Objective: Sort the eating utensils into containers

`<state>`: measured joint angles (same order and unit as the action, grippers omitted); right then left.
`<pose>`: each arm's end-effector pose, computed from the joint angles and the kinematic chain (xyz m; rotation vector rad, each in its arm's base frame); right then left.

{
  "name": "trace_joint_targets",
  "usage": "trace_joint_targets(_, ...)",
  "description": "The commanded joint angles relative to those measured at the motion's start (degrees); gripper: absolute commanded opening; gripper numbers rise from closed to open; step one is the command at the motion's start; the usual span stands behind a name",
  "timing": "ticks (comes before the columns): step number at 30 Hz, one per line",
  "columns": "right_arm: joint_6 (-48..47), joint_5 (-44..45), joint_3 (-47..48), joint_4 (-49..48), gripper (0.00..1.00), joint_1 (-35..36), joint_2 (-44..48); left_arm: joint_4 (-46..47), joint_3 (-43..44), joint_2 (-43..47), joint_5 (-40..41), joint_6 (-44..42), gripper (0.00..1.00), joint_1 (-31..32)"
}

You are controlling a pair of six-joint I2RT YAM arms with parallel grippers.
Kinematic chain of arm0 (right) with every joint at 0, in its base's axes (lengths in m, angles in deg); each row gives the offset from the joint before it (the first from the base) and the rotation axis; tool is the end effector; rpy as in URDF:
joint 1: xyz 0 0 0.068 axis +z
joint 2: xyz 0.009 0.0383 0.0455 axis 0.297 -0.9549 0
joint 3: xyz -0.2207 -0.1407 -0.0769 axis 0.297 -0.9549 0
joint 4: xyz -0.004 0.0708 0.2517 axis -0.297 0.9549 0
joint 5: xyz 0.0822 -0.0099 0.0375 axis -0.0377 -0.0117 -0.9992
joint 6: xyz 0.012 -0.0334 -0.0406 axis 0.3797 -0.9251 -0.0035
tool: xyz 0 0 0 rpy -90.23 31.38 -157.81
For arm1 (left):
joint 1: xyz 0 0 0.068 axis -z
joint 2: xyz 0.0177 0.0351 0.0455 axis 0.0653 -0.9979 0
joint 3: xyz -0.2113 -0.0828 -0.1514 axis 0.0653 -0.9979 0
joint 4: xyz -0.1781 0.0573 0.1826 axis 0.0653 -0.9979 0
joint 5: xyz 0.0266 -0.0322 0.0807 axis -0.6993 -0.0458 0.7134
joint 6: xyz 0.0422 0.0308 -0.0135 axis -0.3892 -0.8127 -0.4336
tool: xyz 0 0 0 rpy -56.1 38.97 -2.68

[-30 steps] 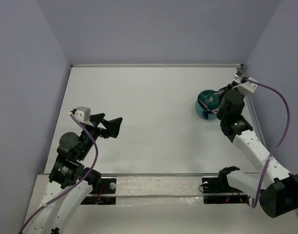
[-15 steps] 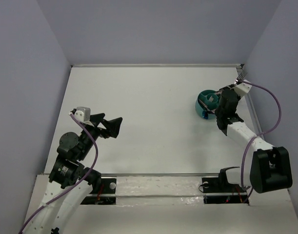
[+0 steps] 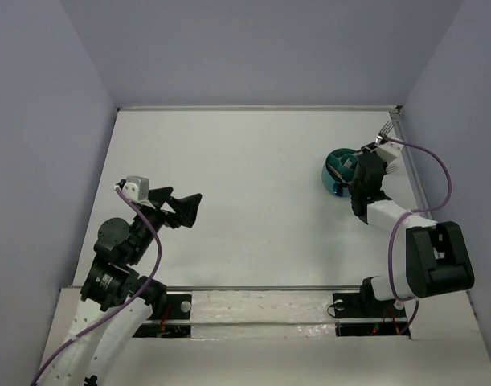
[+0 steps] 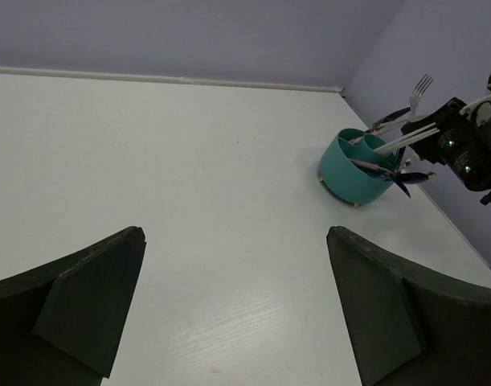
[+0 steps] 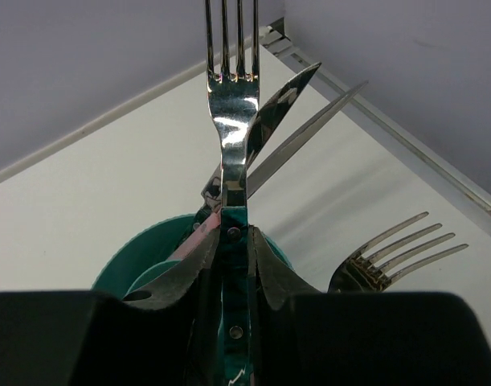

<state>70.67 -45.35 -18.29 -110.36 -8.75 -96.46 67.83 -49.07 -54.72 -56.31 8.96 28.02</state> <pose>0.2942 0.0212 0.2403 0.5886 1.5605 -0.2808 0.0887 -0.0431 0.3442 0.1584 1.4458 -0.6490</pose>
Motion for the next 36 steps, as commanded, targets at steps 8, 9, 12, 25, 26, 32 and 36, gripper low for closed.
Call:
trace_joint_targets(8, 3.97, -1.03, -4.32, -9.41, 0.00, -0.19, -1.07, 3.14, 1.30, -0.58, -0.83, -0.07, 0.99, -0.45)
trace_joint_targets(9, 3.98, -1.21, -4.41, -9.67, 0.00, -0.19, -0.90, 3.22, 1.30, -0.49, -0.83, -0.07, 0.99, -0.45)
trace_joint_targets(12, 3.89, -1.03, -3.79, -8.53, 0.00, 0.34, -1.07, 3.22, 1.39, -0.58, -0.83, -0.08, 0.99, -0.45)
trace_joint_targets(25, 9.42, -1.73, -4.05, 2.54, 0.13, 2.54, 3.67, 3.57, 1.30, -0.66, -1.09, 0.10, 0.99, -0.45)
trace_joint_targets(26, 9.51, -1.73, -4.32, 2.63, 0.16, 2.54, 3.85, 3.57, 1.30, -0.58, -1.09, 0.10, 0.99, -0.45)
trace_joint_targets(32, 11.10, -3.14, -5.11, 5.62, 0.23, 3.07, 6.22, 3.49, 1.30, -0.58, -1.00, 0.10, 0.99, -0.45)
trace_joint_targets(36, 11.36, -3.49, -5.99, 6.67, 0.24, 3.07, 7.45, 3.49, 1.30, -0.40, -1.00, 0.10, 0.99, -0.45)
